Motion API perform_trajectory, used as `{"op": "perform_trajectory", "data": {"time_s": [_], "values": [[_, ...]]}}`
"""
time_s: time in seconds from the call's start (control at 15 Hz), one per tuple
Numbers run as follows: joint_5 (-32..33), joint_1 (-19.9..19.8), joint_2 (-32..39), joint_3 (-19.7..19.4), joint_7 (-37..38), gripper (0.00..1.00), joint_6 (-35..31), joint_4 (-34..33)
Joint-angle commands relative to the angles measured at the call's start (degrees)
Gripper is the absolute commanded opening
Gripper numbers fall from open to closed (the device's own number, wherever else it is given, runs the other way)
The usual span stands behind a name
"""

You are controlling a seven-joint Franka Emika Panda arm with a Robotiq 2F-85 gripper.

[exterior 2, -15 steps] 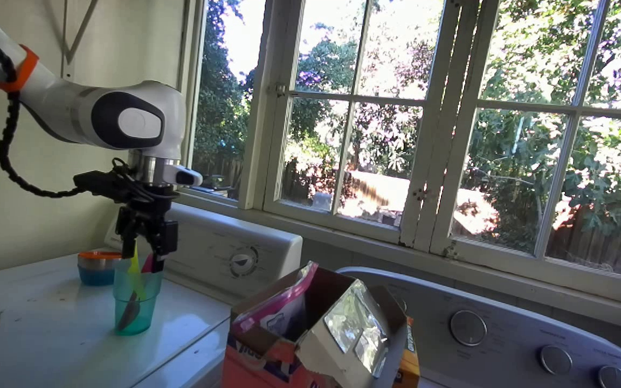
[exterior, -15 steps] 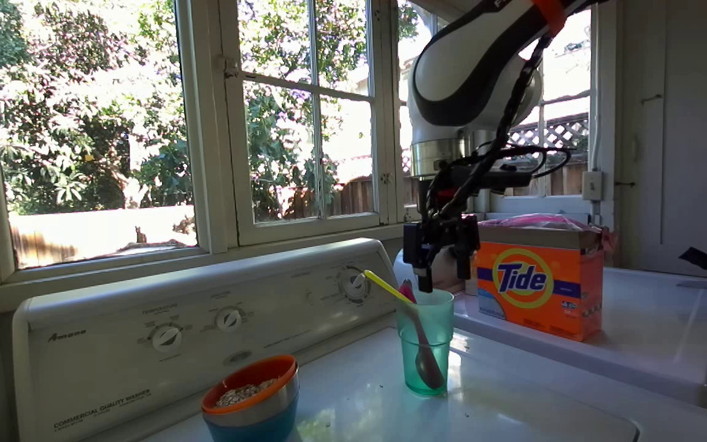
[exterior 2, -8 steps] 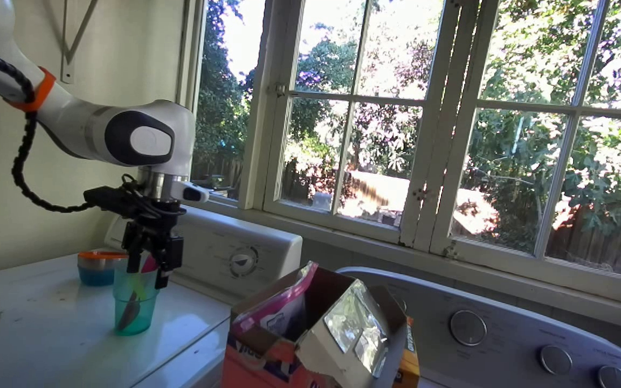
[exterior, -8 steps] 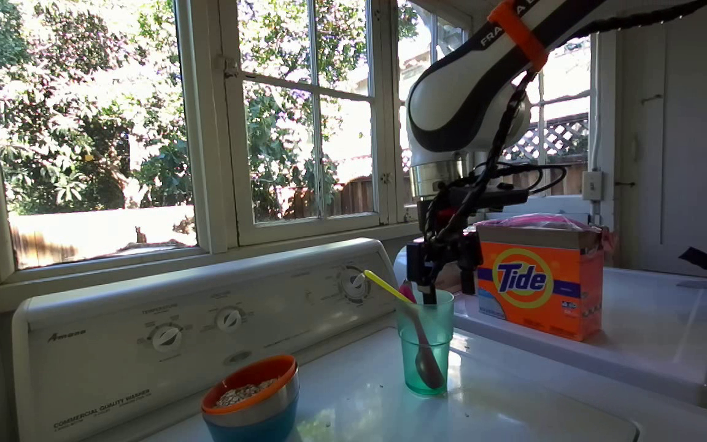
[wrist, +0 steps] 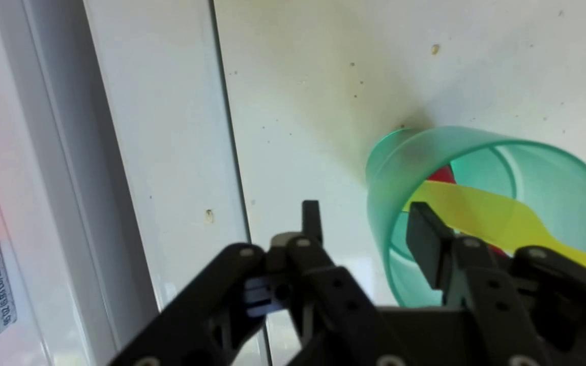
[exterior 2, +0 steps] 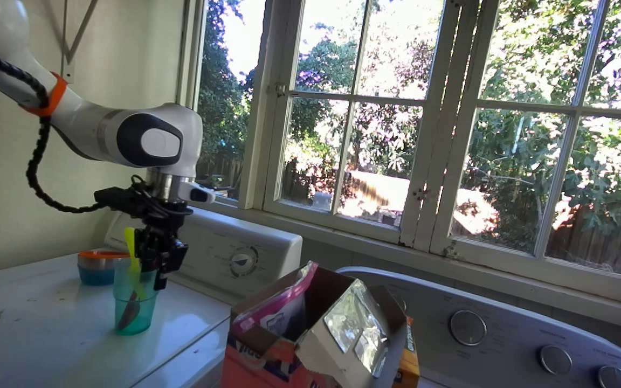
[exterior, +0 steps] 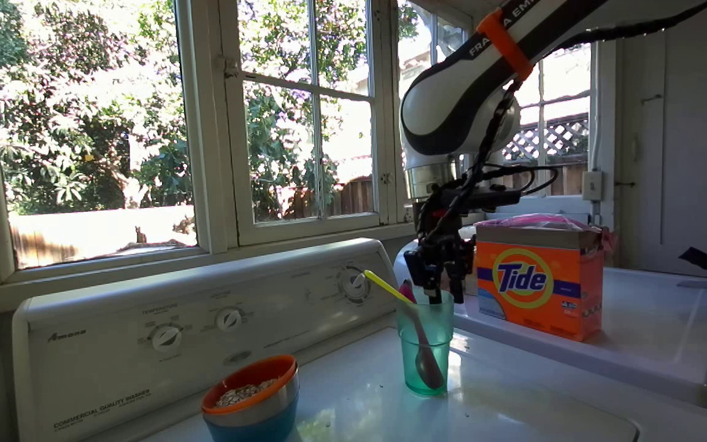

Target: Move the cup to the left then put the orange box on the machine on the left.

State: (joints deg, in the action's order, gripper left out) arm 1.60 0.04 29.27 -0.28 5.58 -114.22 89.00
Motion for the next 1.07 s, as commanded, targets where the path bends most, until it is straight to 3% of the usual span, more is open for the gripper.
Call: {"op": "perform_trajectory", "data": {"time_s": [0.0,0.2,0.47,1.0], "values": [[-0.4,0.6,1.5,-0.3,0.9,0.19,2.3,-2.9],[-0.2,0.7,1.8,-0.3,1.0,0.00,2.7,-3.5],[-0.3,0.9,1.5,-0.3,0.8,0.01,5.2,-4.5],[-3.0,-0.6,-7.3,0.5,-3.4,0.01,6.0,-1.9]]}}
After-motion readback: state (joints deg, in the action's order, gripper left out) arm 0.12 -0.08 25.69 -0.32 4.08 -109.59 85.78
